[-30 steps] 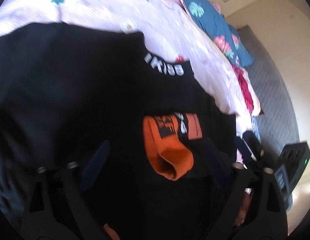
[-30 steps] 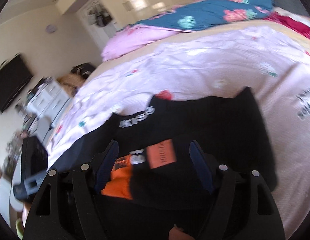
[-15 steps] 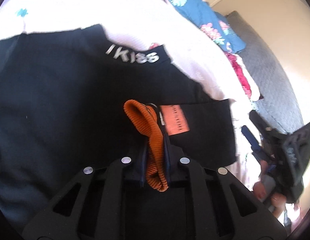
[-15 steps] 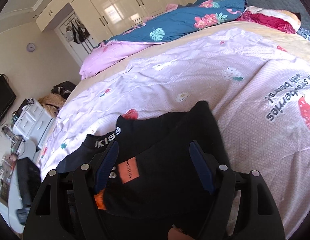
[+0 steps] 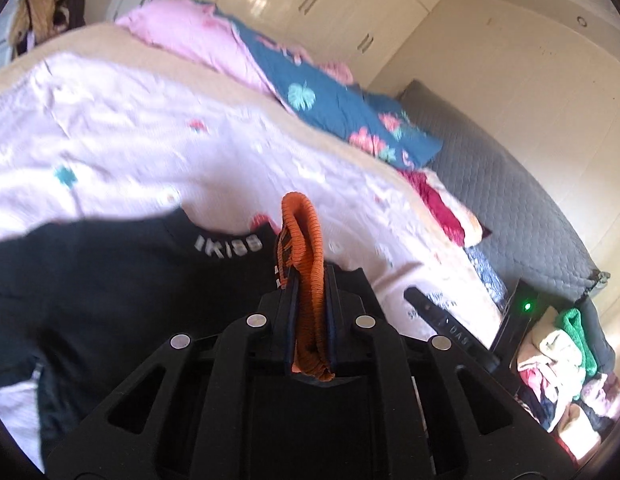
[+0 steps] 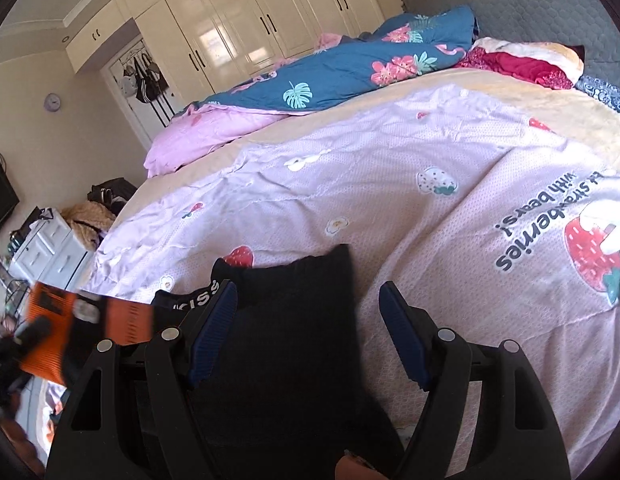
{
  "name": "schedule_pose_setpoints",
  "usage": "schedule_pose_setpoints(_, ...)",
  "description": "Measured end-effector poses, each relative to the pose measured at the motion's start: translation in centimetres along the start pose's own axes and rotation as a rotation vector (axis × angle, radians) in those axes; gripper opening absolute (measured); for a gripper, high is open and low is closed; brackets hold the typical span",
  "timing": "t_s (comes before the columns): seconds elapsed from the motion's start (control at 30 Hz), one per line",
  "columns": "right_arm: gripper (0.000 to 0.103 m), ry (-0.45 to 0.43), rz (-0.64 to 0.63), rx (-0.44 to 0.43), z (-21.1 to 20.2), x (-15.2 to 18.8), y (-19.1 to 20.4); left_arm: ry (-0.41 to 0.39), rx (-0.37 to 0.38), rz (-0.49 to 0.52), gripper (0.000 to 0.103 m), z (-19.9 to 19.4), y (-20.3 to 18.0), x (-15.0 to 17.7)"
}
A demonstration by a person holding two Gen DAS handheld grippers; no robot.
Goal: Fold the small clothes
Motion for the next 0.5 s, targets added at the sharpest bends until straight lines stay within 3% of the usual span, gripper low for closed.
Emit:
schedule_pose_setpoints(0.13,0.072,0.006,-0.009,0.007,0.2,0.1,-0.1,-0.007,-0.049,0.001,0.005,-0.9,1.0,0.1)
schedule_pose_setpoints(0.23,0.072,0.02,-0.012,0.013,0.5,0.3,-0.1,0.025,-0.067,-0.021,0.0,-0.8,2.3,1.0)
schedule_pose_setpoints(0.5,0.072,0.068,-0.049,0.046,1.6,1.4,0.4,0.097,-0.109,-0.08,0.0,0.0,5.4,3.0)
Point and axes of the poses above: each gripper's, at about its wrist camera, not at the fingertips, and z roughly the way its jaws point, y to its left, x to its underside, the point moved 5 cm from there along z, roughly the way its jaws point, and after that the axes turned 14 degrees about z, right-handed, at the moved point
